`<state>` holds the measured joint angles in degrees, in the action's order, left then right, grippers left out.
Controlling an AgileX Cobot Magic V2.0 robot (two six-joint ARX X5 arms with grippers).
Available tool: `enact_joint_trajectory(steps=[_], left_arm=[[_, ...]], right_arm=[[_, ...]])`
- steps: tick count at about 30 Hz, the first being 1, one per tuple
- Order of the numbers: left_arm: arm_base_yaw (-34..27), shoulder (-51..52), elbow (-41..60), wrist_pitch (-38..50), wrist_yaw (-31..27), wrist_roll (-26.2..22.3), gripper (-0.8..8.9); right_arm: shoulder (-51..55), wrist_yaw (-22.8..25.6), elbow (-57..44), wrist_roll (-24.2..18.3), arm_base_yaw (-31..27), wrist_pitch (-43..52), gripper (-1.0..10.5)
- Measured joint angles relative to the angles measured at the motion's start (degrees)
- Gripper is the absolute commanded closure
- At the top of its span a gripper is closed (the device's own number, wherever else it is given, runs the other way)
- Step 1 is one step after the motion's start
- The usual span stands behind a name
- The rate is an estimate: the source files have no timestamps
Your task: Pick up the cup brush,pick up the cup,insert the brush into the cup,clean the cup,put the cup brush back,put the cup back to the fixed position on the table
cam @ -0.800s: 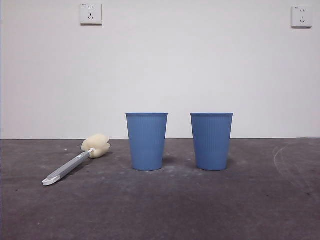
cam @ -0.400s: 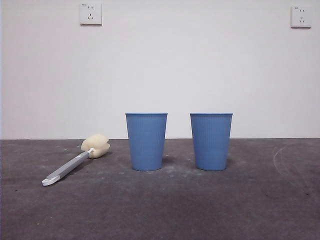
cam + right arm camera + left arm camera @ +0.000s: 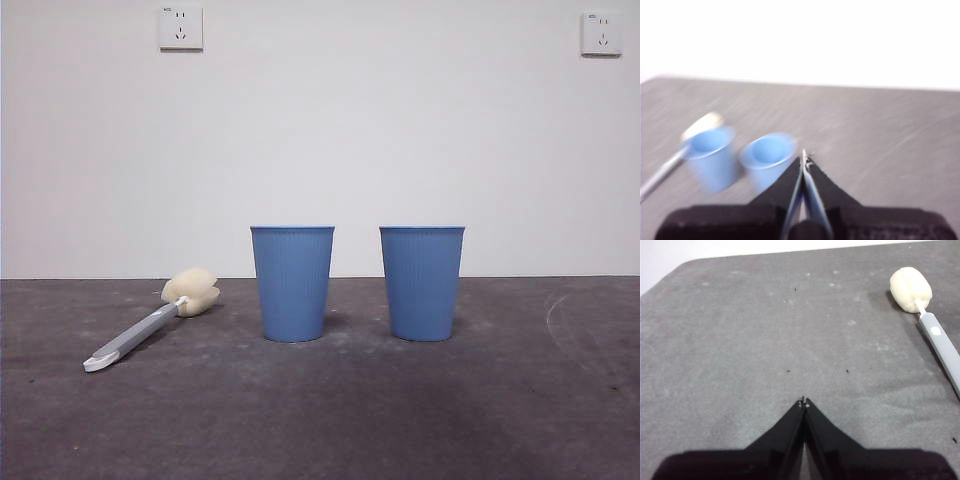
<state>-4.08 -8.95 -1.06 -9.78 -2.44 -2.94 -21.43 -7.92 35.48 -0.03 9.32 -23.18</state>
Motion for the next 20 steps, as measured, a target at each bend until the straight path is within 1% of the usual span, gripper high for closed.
enact_joint_trajectory(steps=[2,5,8,10,12,16,20], left_arm=[[0.0,-0.6,0.0,0.0,0.0,0.0,8.17],[0.0,-1.4,0.0,0.0,0.0,0.0,8.17],[0.0,-2.3,0.0,0.0,0.0,0.0,8.17],[0.0,-3.1,0.0,0.4,0.0,0.0,8.17],[0.0,-3.5,0.0,0.9,0.0,0.0,8.17],[0.0,-4.2,0.0,1.3,0.0,0.0,8.17],[0.0,-4.5,0.0,1.5,0.0,0.0,8.17]], right_arm=[[3.6,0.3,-5.6,-0.7,-2.6,4.3,9.5],[8.9,1.7,-13.3,-1.1,-4.9,8.8,9.5],[13.4,3.8,-19.6,-1.3,-5.9,10.1,9.5],[16.2,6.1,-24.9,-1.3,-6.0,10.4,9.5],[18.4,6.3,-28.7,-1.3,-6.0,10.4,9.5],[20.8,6.4,-33.2,-1.3,-6.0,10.8,9.5],[20.9,6.4,-33.7,-1.3,-6.0,11.2,9.5]])
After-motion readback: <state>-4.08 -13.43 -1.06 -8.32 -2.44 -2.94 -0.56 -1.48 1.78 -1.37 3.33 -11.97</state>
